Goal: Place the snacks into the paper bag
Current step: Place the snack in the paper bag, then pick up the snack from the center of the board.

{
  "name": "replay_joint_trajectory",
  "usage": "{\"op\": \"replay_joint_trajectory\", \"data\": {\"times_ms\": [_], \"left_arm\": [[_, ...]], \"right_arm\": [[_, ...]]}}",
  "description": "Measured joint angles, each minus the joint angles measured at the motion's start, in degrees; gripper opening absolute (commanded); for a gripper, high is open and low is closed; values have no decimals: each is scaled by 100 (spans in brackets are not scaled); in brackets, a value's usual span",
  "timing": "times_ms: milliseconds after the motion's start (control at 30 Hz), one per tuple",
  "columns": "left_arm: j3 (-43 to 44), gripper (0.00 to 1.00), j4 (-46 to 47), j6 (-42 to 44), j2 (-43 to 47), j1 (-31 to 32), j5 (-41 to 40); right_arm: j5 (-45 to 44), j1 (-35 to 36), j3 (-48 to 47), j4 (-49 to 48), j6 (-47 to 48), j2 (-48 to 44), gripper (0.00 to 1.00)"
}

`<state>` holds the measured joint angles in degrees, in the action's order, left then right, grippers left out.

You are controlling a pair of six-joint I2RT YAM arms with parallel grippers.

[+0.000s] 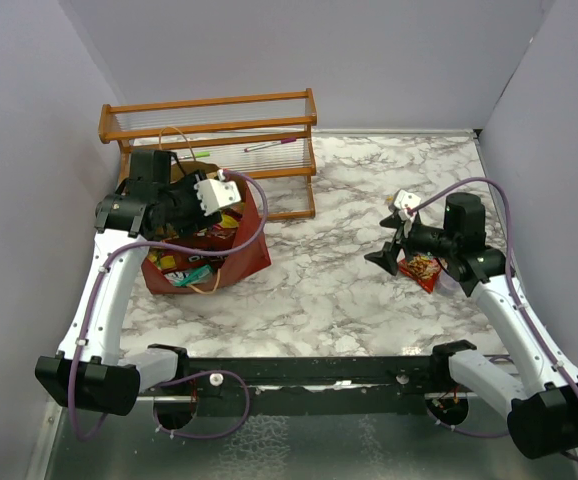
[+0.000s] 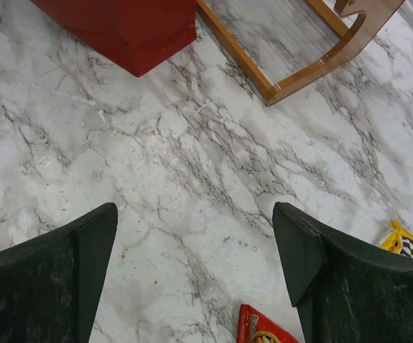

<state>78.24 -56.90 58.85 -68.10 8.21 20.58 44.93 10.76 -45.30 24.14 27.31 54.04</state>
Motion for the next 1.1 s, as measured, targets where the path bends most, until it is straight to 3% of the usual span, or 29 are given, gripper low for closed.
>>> {"op": "replay_joint_trajectory", "data": {"times_ms": [233,467,1100], "left_arm": [[2,70,612,-706,0,0,20],[2,78,1108,-1121,42,0,11],[-227,80,1355,-1158,378,0,13]], "right_arm": [[-361,0,-2,2,-2,37,89],[-1572,0,-208,393,48,671,85],[-4653,0,581,929,468,1019,78]]}}
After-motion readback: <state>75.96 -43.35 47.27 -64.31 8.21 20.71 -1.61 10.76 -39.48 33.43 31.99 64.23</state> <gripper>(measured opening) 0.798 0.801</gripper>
